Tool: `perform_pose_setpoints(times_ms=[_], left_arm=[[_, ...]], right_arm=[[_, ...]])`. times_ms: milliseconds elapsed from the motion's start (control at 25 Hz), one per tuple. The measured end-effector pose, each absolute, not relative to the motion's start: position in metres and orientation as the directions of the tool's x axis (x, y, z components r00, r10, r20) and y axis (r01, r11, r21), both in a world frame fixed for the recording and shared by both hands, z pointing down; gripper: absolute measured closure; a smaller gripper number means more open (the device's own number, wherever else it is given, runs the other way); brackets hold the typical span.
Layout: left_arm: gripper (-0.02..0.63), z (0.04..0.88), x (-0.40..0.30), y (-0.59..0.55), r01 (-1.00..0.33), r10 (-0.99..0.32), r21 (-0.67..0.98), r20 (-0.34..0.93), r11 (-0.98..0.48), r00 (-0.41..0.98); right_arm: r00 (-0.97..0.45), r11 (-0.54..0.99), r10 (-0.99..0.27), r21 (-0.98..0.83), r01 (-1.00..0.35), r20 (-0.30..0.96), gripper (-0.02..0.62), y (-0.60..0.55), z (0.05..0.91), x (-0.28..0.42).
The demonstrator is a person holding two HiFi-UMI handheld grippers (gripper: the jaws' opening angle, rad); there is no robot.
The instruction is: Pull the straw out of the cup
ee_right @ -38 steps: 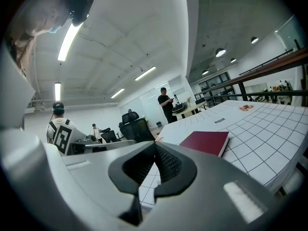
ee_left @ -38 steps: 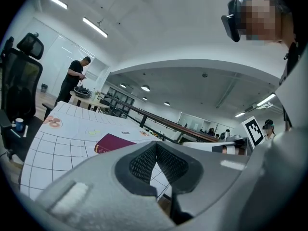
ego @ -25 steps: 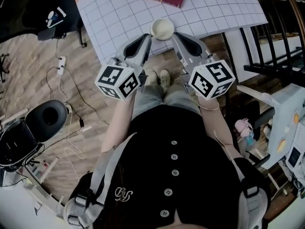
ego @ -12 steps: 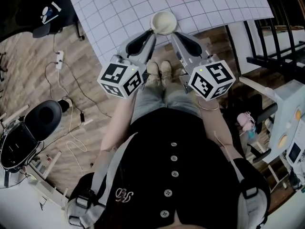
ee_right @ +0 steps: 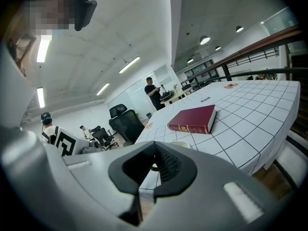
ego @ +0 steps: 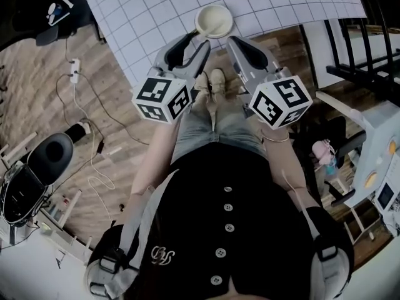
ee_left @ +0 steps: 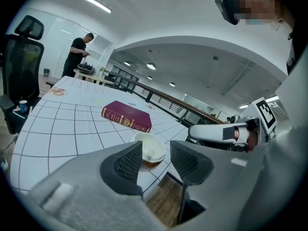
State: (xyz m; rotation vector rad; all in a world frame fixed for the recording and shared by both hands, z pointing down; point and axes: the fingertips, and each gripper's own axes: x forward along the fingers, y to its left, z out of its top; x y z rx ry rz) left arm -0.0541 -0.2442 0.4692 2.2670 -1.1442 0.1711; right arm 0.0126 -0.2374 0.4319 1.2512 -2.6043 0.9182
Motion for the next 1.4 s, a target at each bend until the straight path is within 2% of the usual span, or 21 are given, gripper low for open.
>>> perform_pose_setpoints(times_ms=[1040, 1160, 1360, 1400], left_arm=[[0.431, 0.500, -0.034, -0.260, -0.819, -0.699, 0.303, 0.426, -0.487, 0.574], [0.474, 0.500, -0.036, -0.261, -0.833, -0.713, 0.286, 0.432, -0.473, 0.553], [0.476, 0.500, -0.037, -0.261, -0.835, -0.711, 0.271, 0.438, -0.478, 0.550], [0.498, 0.500, -0.037, -0.261, -0.836, -0.711, 0.268, 0.440, -0.478, 0.548]], right_arm=[[-0.635, 0.425, -0.677, -0.506, -0.751, 0.373, 0.595, -0.235, 0.459, 0.035], [-0.637, 0.427, -0.676, -0.508, -0.748, 0.370, 0.595, -0.234, 0.459, 0.034], [-0.637, 0.427, -0.677, -0.508, -0.748, 0.368, 0.595, -0.235, 0.458, 0.034], [-0.637, 0.427, -0.678, -0.508, -0.748, 0.368, 0.595, -0.235, 0.458, 0.034]])
